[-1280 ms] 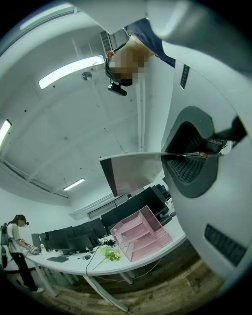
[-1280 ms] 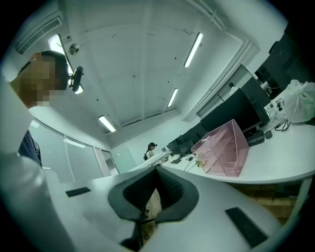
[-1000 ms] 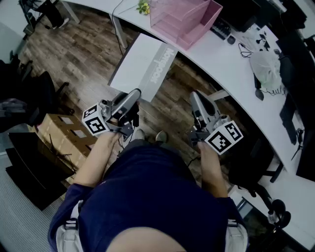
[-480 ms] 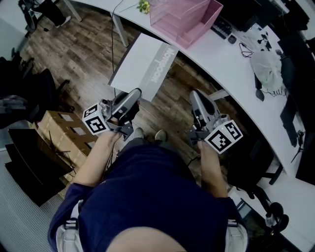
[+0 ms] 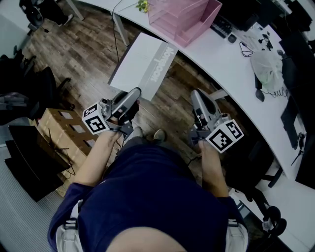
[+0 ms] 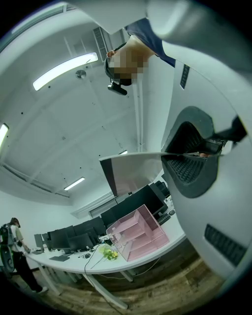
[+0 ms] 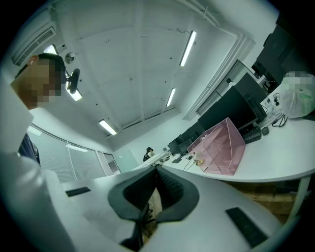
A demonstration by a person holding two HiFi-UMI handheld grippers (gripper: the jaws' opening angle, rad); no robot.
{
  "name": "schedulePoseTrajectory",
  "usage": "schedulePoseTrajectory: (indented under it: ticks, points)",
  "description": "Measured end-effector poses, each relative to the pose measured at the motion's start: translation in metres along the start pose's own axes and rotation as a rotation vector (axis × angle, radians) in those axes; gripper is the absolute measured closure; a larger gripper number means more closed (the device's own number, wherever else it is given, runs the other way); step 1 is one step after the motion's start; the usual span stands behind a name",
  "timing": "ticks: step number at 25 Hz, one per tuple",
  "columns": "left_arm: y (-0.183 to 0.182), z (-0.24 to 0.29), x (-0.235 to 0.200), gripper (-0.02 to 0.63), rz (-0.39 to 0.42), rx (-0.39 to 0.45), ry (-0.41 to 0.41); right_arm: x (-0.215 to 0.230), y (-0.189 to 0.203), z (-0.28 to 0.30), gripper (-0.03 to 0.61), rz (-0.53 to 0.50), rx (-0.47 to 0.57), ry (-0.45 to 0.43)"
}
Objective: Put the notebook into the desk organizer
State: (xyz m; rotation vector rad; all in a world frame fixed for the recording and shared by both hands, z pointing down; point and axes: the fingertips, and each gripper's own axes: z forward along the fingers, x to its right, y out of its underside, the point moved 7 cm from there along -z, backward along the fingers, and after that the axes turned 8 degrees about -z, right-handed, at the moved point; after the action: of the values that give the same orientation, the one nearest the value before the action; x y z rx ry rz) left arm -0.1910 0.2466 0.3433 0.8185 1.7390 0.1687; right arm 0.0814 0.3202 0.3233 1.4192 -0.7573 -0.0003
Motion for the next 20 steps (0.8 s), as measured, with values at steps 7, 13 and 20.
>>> schedulePoseTrajectory:
  ticks: [7,13,20]
  points:
    - [0.004,0.014,-0.004,0.578,0.000,0.002,-0.012,0.017,-0.006,-0.009,0.576,0.011,0.008,0.005]
    - [0.001,0.027,-0.006,0.578,0.014,0.000,-0.007,0.028,-0.012,-0.013,0.577,0.011,0.013,0.008]
    - [-0.003,0.032,-0.012,0.578,0.027,0.020,-0.001,0.035,-0.019,-0.010,0.575,0.000,0.021,0.002]
